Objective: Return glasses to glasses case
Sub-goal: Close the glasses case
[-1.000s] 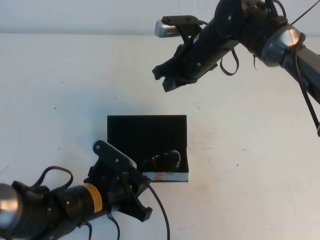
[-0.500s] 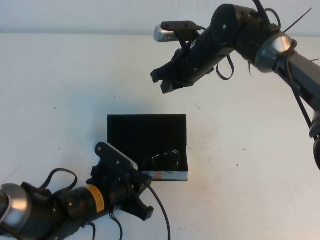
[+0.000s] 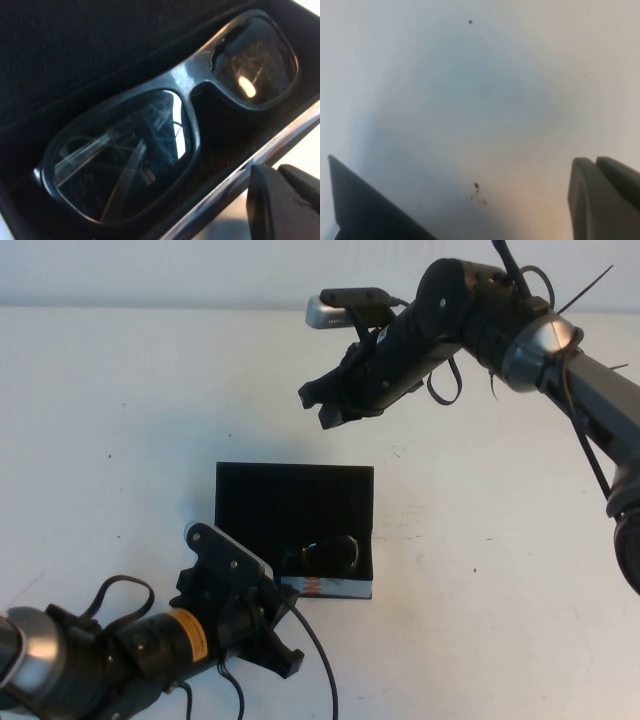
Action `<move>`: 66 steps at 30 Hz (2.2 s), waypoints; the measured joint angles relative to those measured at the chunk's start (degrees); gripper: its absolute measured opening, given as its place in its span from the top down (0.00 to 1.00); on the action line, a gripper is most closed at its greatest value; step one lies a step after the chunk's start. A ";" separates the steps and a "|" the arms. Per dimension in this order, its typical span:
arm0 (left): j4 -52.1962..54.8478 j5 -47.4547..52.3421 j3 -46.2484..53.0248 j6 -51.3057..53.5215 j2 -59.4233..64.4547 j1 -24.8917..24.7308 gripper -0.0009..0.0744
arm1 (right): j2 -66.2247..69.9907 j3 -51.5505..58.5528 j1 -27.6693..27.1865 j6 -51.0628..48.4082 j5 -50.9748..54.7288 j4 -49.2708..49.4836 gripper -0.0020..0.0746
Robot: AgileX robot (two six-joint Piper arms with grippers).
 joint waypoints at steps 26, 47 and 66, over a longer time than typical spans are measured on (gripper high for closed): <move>0.00 -0.08 0.00 0.00 0.00 0.00 0.99 | 7.57 -9.50 0.00 -1.27 13.12 5.84 0.99; 0.00 -0.12 0.00 0.11 0.00 0.00 0.99 | 1.78 -3.83 3.87 -1.05 13.38 5.49 0.99; -0.83 -1.42 0.00 0.46 0.00 0.00 0.99 | -6.68 17.02 8.98 -1.05 12.95 4.67 0.99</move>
